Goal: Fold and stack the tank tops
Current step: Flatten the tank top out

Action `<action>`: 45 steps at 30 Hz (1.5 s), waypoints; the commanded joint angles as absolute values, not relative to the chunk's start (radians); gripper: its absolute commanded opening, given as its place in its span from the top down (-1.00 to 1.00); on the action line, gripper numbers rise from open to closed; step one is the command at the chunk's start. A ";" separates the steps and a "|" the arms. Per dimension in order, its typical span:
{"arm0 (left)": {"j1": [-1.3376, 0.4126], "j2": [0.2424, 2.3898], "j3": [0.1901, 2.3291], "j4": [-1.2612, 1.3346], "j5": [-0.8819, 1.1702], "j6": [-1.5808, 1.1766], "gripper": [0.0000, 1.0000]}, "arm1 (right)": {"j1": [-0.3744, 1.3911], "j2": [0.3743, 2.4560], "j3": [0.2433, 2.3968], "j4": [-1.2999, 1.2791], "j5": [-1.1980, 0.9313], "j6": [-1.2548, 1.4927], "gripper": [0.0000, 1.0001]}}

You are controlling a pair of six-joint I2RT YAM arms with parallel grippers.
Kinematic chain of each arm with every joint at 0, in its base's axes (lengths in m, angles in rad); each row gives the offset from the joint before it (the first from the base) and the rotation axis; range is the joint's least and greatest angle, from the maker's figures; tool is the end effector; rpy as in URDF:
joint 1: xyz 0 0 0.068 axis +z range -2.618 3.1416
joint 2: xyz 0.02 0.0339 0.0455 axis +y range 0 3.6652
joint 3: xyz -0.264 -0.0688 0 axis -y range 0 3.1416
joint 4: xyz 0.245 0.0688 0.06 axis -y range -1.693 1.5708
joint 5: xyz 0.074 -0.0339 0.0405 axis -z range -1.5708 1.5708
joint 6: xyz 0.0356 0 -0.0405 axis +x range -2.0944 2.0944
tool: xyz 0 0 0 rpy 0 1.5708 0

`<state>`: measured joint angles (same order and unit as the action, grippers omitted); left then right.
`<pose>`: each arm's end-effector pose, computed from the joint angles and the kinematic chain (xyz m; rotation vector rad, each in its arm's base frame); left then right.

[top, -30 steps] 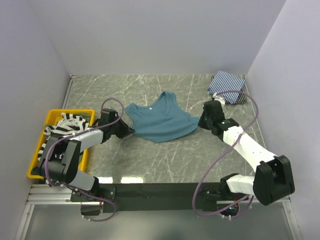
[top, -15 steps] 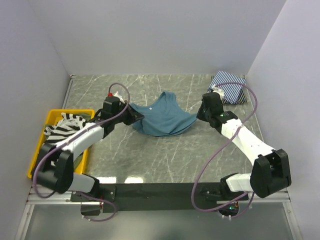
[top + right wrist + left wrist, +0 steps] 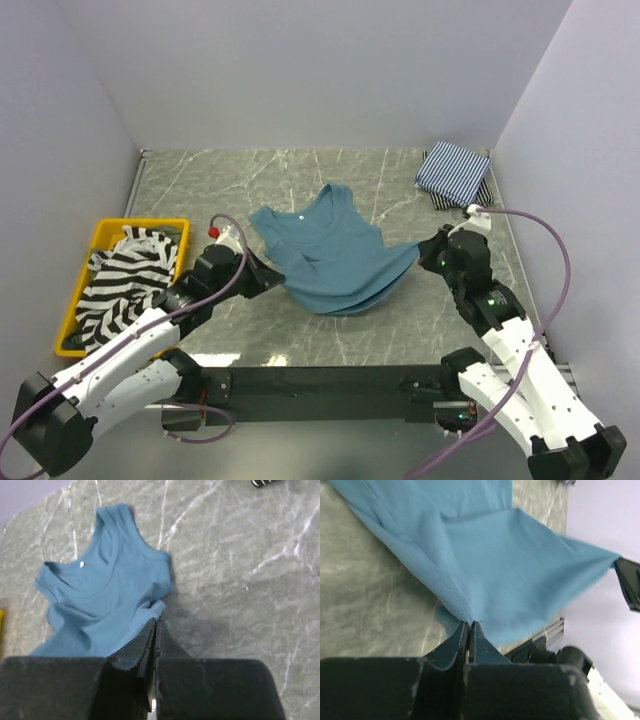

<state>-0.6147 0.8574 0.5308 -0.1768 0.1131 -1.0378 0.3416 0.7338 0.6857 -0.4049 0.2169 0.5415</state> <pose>0.1564 -0.1154 0.2386 -0.4028 2.2375 -1.0745 0.1621 0.0495 0.2908 0.3392 2.0006 0.3418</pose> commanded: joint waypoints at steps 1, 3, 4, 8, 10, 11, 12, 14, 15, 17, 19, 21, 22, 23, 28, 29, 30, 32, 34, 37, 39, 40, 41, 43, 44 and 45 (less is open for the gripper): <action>-0.577 0.874 0.563 -0.154 0.049 -1.031 0.99 | 0.336 0.816 0.736 -0.390 0.216 0.543 1.00; -0.542 0.990 0.572 -0.114 0.078 -1.025 0.99 | 0.336 0.949 0.776 -0.367 0.196 0.535 1.00; -0.490 1.037 0.565 -0.039 0.106 -1.028 0.99 | 0.337 0.998 0.782 -0.324 0.201 0.532 1.00; -0.370 1.346 0.546 0.179 0.254 -1.058 0.99 | 0.333 1.288 0.871 -0.276 0.201 0.514 1.00; -0.329 1.441 0.590 0.218 0.329 -1.049 0.73 | 0.331 1.441 0.911 -0.264 0.192 0.509 1.00; -0.325 1.498 0.607 0.244 0.339 -1.045 0.59 | 0.328 1.475 0.928 -0.261 0.195 0.508 1.00; -0.324 1.509 0.620 0.253 0.342 -1.040 0.32 | 0.327 1.524 0.949 -0.256 0.193 0.511 1.00; -0.324 1.473 0.630 0.262 0.330 -1.020 0.11 | 0.307 1.552 0.960 -0.239 0.196 0.518 0.97; -0.325 1.447 0.627 0.256 0.318 -1.013 -0.04 | 0.296 1.569 0.965 -0.236 0.199 0.525 0.97; -0.328 1.367 0.612 0.230 0.279 -0.982 -0.12 | 0.269 1.583 0.971 -0.227 0.181 0.528 0.99; -0.340 1.319 0.591 0.170 0.258 -0.954 -0.13 | 0.232 1.592 0.963 -0.209 0.151 0.537 0.99; -0.360 1.253 0.543 0.125 0.224 -0.943 -0.07 | 0.209 1.592 0.959 -0.206 0.143 0.546 0.99; -0.395 1.230 0.526 0.109 0.201 -0.940 -0.06 | 0.204 1.585 0.951 -0.192 0.126 0.551 0.97; -0.414 1.191 0.512 0.091 0.149 -0.939 -0.06 | 0.203 1.574 0.931 -0.184 0.118 0.554 0.93; -0.587 1.129 0.439 0.031 0.043 -0.966 0.37 | 0.209 1.438 0.852 -0.153 0.083 0.575 0.45; -0.613 1.134 0.442 0.012 0.019 -0.969 0.42 | 0.212 1.412 0.823 -0.147 0.077 0.575 0.38; -0.638 1.140 0.451 0.003 -0.013 -0.974 0.44 | 0.221 1.369 0.810 -0.147 0.081 0.577 0.26; -0.699 1.179 0.462 -0.053 -0.075 -0.979 0.49 | 0.239 1.335 0.790 -0.164 0.098 0.574 0.22; -0.742 1.231 0.480 -0.078 -0.142 -0.988 0.52 | 0.252 1.298 0.776 -0.175 0.106 0.574 0.21; -0.775 1.287 0.497 -0.058 -0.169 -0.982 0.22 | 0.294 1.250 0.753 -0.186 0.115 0.578 0.21; -0.782 1.308 0.503 -0.008 -0.176 -0.976 0.01 | 0.369 1.210 0.735 -0.184 0.132 0.589 0.21; -0.782 1.339 0.515 -0.008 -0.186 -0.971 -0.03 | 0.400 1.201 0.732 -0.190 0.158 0.595 0.20; -0.782 1.357 0.529 -0.008 -0.195 -0.966 -0.06 | 0.460 1.190 0.730 -0.195 0.170 0.606 0.20; -0.782 1.403 0.578 -0.008 -0.209 -0.943 -0.07 | 0.506 1.183 0.726 -0.198 0.192 0.618 0.20; -0.782 1.419 0.593 -0.008 -0.219 -0.937 -0.06 | 0.529 1.175 0.713 -0.190 0.189 0.629 0.20; -0.782 1.431 0.629 -0.008 -0.236 -0.930 -0.04 | 0.560 1.170 0.707 -0.183 0.187 0.632 0.20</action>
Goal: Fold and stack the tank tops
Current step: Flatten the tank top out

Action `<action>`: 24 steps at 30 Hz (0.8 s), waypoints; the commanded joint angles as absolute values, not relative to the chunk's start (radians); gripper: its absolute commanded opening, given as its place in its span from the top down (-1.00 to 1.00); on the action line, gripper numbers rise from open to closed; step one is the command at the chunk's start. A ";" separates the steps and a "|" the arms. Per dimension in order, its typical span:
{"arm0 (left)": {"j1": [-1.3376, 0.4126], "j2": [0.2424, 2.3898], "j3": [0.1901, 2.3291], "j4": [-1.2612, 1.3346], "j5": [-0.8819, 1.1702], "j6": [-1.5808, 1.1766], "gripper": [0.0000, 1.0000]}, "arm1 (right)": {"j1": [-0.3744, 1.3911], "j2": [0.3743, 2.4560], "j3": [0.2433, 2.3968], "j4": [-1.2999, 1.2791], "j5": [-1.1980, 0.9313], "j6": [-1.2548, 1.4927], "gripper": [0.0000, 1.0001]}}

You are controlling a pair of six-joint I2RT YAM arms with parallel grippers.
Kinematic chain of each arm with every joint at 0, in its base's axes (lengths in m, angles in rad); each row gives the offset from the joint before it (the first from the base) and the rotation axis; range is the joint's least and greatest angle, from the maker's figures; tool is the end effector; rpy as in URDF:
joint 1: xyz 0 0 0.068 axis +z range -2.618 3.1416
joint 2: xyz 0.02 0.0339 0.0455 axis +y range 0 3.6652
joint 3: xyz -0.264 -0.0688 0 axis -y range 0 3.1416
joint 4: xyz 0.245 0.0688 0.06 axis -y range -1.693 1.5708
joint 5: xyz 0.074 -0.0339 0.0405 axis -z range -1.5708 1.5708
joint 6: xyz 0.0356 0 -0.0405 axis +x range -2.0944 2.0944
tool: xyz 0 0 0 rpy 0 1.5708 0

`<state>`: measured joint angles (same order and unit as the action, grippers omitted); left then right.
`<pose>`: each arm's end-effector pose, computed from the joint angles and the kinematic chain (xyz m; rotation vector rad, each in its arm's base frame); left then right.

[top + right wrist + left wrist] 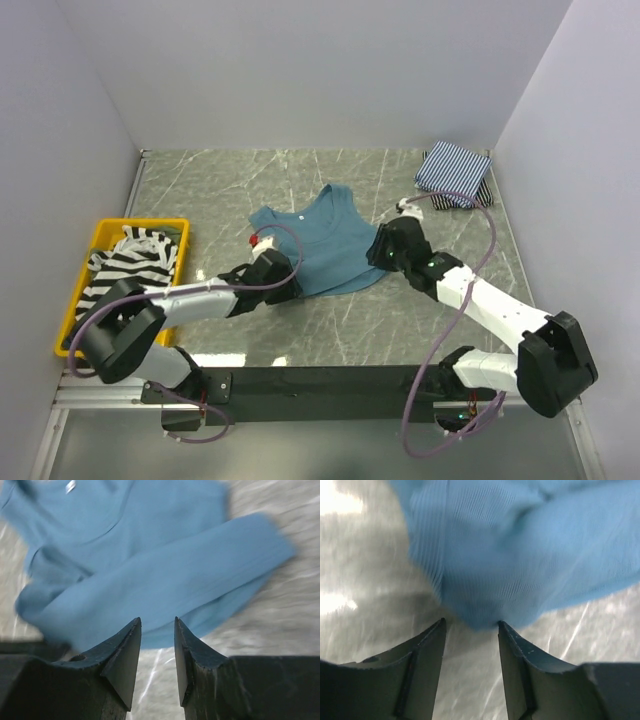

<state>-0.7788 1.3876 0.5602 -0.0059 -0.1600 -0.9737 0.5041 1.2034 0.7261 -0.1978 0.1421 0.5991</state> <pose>0.1857 -0.1753 0.1525 -0.3183 2.4647 -0.6100 0.2263 0.1191 0.2324 0.1856 2.2668 0.4345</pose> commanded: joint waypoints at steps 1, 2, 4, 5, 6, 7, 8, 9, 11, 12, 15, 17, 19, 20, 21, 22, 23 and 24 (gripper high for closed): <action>-0.781 1.452 0.649 -0.020 -0.248 -0.930 -0.01 | 0.577 1.166 0.693 -0.172 0.190 0.635 0.19; -0.781 1.459 0.667 -0.029 -0.270 -0.927 0.03 | 0.592 1.152 0.686 -0.163 0.186 0.637 0.19; -0.776 1.466 0.704 -0.040 -0.285 -0.922 0.05 | 0.641 1.143 0.664 -0.128 0.178 0.637 0.19; -0.769 1.474 0.728 -0.046 -0.291 -0.919 0.11 | 0.655 1.140 0.651 -0.117 0.172 0.635 0.19; -0.750 1.485 0.744 -0.051 -0.293 -0.917 0.18 | 0.673 1.140 0.643 -0.103 0.167 0.632 0.19; -0.739 1.506 0.756 -0.064 -0.290 -0.913 0.29 | 0.708 1.143 0.637 -0.080 0.167 0.630 0.19; -0.730 1.512 0.781 -0.069 -0.282 -0.908 0.59 | 0.728 1.156 0.634 -0.072 0.178 0.630 0.19; -0.718 1.517 0.788 -0.071 -0.270 -0.904 0.70 | 0.748 1.164 0.634 -0.063 0.181 0.627 0.19; -0.712 1.514 0.804 -0.063 -0.255 -0.893 0.77 | 0.804 1.195 0.632 -0.034 0.193 0.623 0.19; -0.704 1.513 0.807 -0.060 -0.224 -0.888 0.76 | 0.817 1.207 0.634 -0.016 0.196 0.623 0.19; -0.689 1.513 0.822 -0.061 -0.175 -0.881 0.72 | 0.876 1.255 0.643 0.032 0.210 0.617 0.17; -0.670 1.520 0.818 -0.043 -0.126 -0.887 0.64 | 0.911 1.299 0.663 0.060 0.210 0.603 0.12; -0.644 1.519 0.813 -0.028 -0.063 -0.890 0.53 | 0.937 1.356 0.698 0.092 0.221 0.577 0.07; -0.637 1.519 0.804 -0.017 -0.045 -0.894 0.39 | 0.968 1.377 0.715 0.100 0.230 0.566 0.03; -0.620 1.516 0.801 -0.008 -0.023 -0.896 0.32 | 0.980 1.399 0.730 0.115 0.247 0.557 0.01; -0.611 1.514 0.795 0.020 0.013 -0.899 0.28 | 0.995 1.446 0.765 0.120 0.258 0.539 -0.01; -0.603 1.514 0.790 0.026 0.032 -0.903 0.26 | 1.008 1.469 0.784 0.123 0.270 0.534 -0.06; -0.589 1.513 0.788 0.044 0.047 -0.905 0.25 | 1.029 1.492 0.801 0.133 0.284 0.528 -0.07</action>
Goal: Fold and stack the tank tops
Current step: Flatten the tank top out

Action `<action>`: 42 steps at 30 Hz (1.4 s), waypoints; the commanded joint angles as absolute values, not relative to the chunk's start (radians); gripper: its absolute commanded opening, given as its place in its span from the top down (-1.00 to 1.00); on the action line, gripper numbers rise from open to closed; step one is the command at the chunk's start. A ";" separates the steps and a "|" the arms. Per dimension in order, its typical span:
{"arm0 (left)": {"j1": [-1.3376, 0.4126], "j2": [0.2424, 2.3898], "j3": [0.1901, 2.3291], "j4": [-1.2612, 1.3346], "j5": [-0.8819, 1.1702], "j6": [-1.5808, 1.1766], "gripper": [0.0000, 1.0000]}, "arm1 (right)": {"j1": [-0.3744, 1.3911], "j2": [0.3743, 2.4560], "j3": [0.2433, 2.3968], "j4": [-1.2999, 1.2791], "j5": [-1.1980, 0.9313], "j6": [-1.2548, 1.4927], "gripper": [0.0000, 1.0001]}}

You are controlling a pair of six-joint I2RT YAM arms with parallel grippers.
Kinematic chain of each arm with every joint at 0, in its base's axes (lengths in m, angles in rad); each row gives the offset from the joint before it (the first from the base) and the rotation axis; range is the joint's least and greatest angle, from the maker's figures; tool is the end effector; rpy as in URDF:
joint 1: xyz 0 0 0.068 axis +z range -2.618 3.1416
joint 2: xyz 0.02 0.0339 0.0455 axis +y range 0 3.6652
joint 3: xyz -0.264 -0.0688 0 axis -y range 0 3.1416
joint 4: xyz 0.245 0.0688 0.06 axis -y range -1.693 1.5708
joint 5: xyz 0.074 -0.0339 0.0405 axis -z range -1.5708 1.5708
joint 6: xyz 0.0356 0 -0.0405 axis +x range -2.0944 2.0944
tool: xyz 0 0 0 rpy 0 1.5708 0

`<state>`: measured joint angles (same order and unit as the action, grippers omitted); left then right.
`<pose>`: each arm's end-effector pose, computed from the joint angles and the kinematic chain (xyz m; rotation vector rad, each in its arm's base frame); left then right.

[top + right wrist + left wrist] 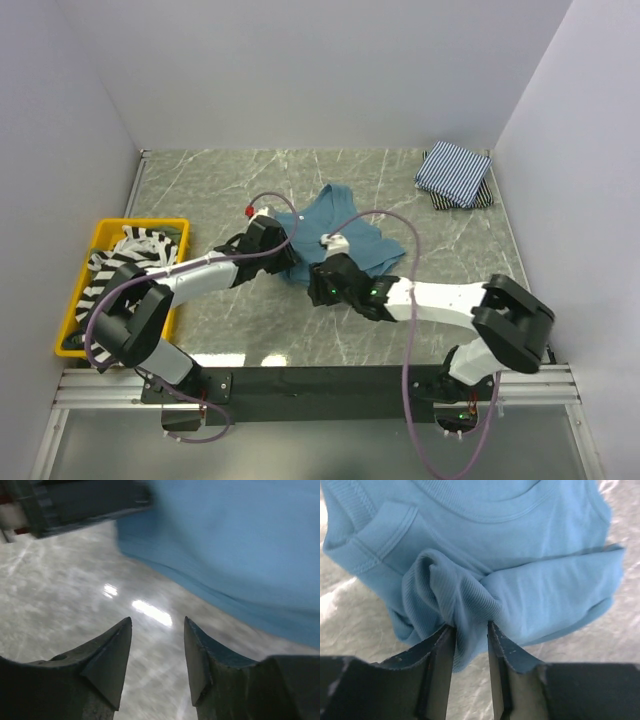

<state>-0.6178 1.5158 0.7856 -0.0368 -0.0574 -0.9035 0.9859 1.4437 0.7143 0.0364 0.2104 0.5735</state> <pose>0.2514 -0.1761 0.1824 -0.3769 2.4111 -0.6643 0.1679 0.2401 0.1873 -0.3613 2.2870 0.5896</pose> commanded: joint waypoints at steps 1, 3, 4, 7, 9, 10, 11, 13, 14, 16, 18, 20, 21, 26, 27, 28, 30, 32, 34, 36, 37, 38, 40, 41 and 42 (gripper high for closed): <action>-0.583 1.514 0.787 0.049 0.060 -0.907 0.24 | 1.034 1.531 0.828 0.140 0.297 0.520 -0.09; -0.568 1.520 0.792 0.061 0.106 -0.907 0.26 | 1.051 1.560 0.851 0.159 0.314 0.514 -0.11; -0.561 1.525 0.792 0.067 0.123 -0.908 0.29 | 1.055 1.586 0.871 0.163 0.327 0.508 -0.12; -0.540 1.534 0.784 0.100 0.179 -0.923 0.33 | 1.072 1.623 0.908 0.173 0.376 0.500 -0.18; -0.531 1.539 0.784 0.109 0.204 -0.926 0.34 | 1.077 1.647 0.939 0.170 0.419 0.497 -0.19; -0.531 1.539 0.787 0.110 0.207 -0.928 0.34 | 1.080 1.672 0.949 0.167 0.434 0.495 -0.21; -0.528 1.540 0.788 0.112 0.215 -0.928 0.34 | 1.081 1.686 0.962 0.164 0.464 0.494 -0.21; -0.525 1.542 0.790 0.110 0.219 -0.931 0.35 | 1.083 1.719 0.988 0.146 0.503 0.495 -0.21; -0.523 1.542 0.792 0.110 0.219 -0.931 0.35 | 1.081 1.726 0.989 0.147 0.523 0.495 -0.22; -0.517 1.542 0.795 0.109 0.222 -0.930 0.34 | 1.081 1.733 0.979 0.161 0.563 0.497 -0.24; -0.514 1.542 0.796 0.103 0.222 -0.928 0.34 | 1.078 1.738 0.976 0.170 0.597 0.495 -0.24; -0.512 1.542 0.798 0.101 0.224 -0.930 0.33 | 1.069 1.749 0.977 0.167 0.603 0.492 -0.21; -0.511 1.542 0.798 0.100 0.222 -0.928 0.33 | 1.066 1.752 0.982 0.164 0.612 0.495 -0.18; -0.509 1.531 0.799 0.089 0.218 -0.927 0.31 | 1.028 1.712 0.945 0.187 0.597 0.515 0.10; -0.508 1.529 0.799 0.087 0.216 -0.925 0.31 | 1.025 1.694 0.930 0.189 0.597 0.521 0.17; -0.508 1.528 0.799 0.086 0.218 -0.923 0.32 | 1.020 1.684 0.922 0.192 0.586 0.523 0.39; -0.508 1.525 0.801 0.083 0.215 -0.923 0.32 | 1.006 1.661 0.904 0.195 0.575 0.532 0.75; -0.508 1.517 0.795 0.080 0.213 -0.922 0.33 | 0.999 1.648 0.893 0.195 0.546 0.540 0.89; -0.508 1.491 0.782 0.066 0.198 -0.920 0.31 | 0.996 1.622 0.864 0.210 0.531 0.548 0.96; -0.508 1.458 0.772 0.054 0.173 -0.916 0.28 | 0.993 1.605 0.839 0.222 0.500 0.554 0.96; -0.509 1.444 0.756 0.043 0.166 -0.913 0.25 | 0.988 1.591 0.831 0.227 0.492 0.561 0.96; -0.509 1.430 0.747 0.040 0.158 -0.913 0.24 | 0.989 1.586 0.824 0.230 0.482 0.563 0.96; -0.511 1.393 0.710 0.038 0.143 -0.914 0.24 | 0.989 1.575 0.808 0.244 0.457 0.569 0.96; -0.512 1.384 0.700 0.046 0.143 -0.917 0.24 | 0.986 1.577 0.805 0.247 0.451 0.572 0.97; -0.514 1.372 0.689 0.051 0.146 -0.917 0.24 | 0.988 1.580 0.805 0.252 0.440 0.575 0.99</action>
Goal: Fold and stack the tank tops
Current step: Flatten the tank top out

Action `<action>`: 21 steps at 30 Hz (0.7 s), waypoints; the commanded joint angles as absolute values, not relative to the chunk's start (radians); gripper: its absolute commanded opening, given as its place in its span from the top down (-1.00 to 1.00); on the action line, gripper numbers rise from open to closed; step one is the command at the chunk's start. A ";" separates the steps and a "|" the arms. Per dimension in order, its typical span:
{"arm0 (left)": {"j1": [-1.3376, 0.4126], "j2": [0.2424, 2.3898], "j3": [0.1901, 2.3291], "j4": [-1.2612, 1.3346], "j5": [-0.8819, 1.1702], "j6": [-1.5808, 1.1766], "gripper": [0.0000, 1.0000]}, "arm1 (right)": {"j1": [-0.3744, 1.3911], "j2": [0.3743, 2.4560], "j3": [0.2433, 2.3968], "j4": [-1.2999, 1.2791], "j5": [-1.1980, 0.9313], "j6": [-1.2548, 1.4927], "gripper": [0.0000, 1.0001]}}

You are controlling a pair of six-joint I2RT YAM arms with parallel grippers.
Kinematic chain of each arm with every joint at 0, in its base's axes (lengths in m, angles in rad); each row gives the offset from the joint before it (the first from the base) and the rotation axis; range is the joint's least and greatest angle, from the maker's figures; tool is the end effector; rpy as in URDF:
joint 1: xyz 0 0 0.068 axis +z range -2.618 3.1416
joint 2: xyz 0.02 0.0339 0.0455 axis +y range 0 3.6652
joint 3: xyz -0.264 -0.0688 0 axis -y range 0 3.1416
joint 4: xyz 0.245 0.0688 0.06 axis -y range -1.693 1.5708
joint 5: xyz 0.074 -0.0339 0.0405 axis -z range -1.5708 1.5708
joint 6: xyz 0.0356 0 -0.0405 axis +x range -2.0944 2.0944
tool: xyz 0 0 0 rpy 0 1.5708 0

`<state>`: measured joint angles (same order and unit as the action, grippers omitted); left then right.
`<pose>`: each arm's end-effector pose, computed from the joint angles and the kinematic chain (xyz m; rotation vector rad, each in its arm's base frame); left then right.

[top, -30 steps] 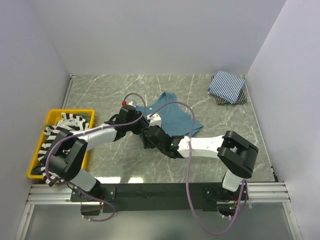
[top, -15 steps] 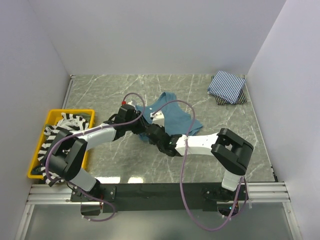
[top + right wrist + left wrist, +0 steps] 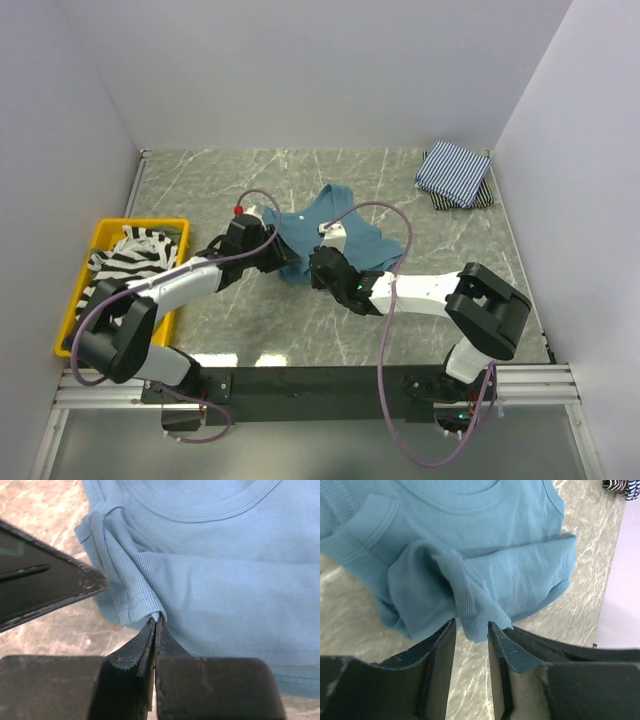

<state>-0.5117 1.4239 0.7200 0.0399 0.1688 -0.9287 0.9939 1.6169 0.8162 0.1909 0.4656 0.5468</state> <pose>0.2524 -0.1486 0.1946 -0.4007 2.3725 -0.9255 0.1948 0.2700 0.1825 -0.2144 2.1243 0.4086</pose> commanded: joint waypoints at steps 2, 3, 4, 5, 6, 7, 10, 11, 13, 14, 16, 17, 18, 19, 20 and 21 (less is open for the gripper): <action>-0.525 1.368 0.663 0.058 0.149 -0.923 0.27 | 0.989 1.589 0.805 0.255 0.433 0.580 0.99; -0.531 1.362 0.657 0.066 0.149 -0.926 0.27 | 0.989 1.598 0.808 0.255 0.425 0.584 1.00; -0.540 1.359 0.644 0.069 0.140 -0.934 0.26 | 0.988 1.603 0.810 0.255 0.423 0.586 1.00; -0.560 1.356 0.640 0.072 0.137 -0.937 0.25 | 0.988 1.603 0.811 0.255 0.420 0.587 1.00; -0.571 1.351 0.631 0.081 0.132 -0.942 0.24 | 0.988 1.605 0.808 0.261 0.416 0.594 1.00; -0.589 1.351 0.627 0.084 0.120 -0.954 0.22 | 0.989 1.606 0.805 0.264 0.414 0.597 1.00; -0.601 1.361 0.621 0.109 0.107 -0.971 0.19 | 0.988 1.606 0.799 0.272 0.410 0.604 1.00; -0.604 1.365 0.620 0.117 0.107 -0.974 0.18 | 0.988 1.606 0.798 0.272 0.408 0.606 1.00; -0.607 1.368 0.623 0.127 0.101 -0.985 0.15 | 0.986 1.606 0.795 0.270 0.408 0.610 1.00; -0.609 1.368 0.626 0.127 0.091 -0.986 0.15 | 0.988 1.606 0.792 0.273 0.405 0.611 1.00; -0.611 1.365 0.624 0.138 0.081 -0.999 0.15 | 0.988 1.605 0.788 0.276 0.402 0.614 1.00; -0.611 1.361 0.621 0.146 0.083 -1.003 0.15 | 0.986 1.605 0.787 0.278 0.402 0.615 1.00; -0.609 1.353 0.615 0.153 0.084 -1.009 0.16 | 0.988 1.605 0.785 0.279 0.402 0.617 1.00; -0.609 1.348 0.614 0.156 0.081 -1.012 0.18 | 0.988 1.606 0.785 0.278 0.402 0.617 1.00; -0.611 1.339 0.611 0.155 0.077 -1.015 0.18 | 0.988 1.606 0.782 0.278 0.402 0.617 1.00; -0.611 1.336 0.606 0.153 0.071 -1.019 0.17 | 0.988 1.605 0.781 0.279 0.402 0.618 1.00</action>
<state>-0.6060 1.3773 0.6193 0.1032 0.1001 -0.9943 0.9920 1.6150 0.7853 0.2359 0.3916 0.5991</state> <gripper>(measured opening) 0.414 0.008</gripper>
